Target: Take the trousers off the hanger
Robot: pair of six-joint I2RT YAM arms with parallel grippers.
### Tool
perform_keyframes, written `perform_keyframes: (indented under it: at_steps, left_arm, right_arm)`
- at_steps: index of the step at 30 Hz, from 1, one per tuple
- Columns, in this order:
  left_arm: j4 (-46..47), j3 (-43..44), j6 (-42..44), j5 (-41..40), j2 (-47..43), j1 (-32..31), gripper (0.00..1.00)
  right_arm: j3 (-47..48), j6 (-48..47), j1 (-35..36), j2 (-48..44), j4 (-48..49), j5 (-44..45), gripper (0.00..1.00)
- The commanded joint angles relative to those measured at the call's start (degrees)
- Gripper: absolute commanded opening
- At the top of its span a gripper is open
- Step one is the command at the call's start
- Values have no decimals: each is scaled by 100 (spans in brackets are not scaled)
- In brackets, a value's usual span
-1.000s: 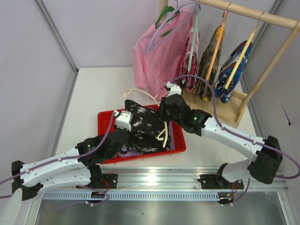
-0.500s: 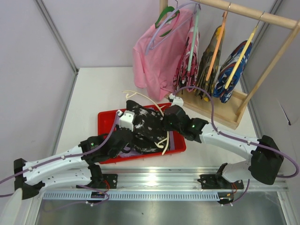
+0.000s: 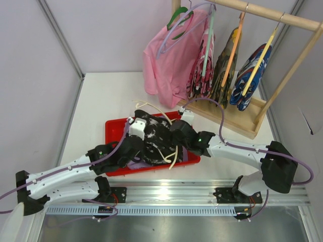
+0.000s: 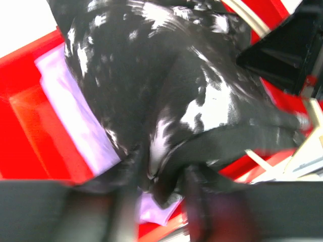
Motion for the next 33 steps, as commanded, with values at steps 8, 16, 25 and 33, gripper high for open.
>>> perform_keyframes:
  at_steps: [8,16,25,33]
  left_arm:
    - [507,406,2199,209,501,57,80]
    - [543,592,3112,1087,835,5,79]
    - [146,979,3448,658,1784,-13,74]
    - [41,1102,3870,877,2470,-74,66]
  right_arm:
    - [284,-227,29,-39,375,449,0]
    - [267,-271,21,-48,341,520,0]
    - [267,-262,20,-65,402,441,0]
    - [267,-271,12,-101,411,441,0]
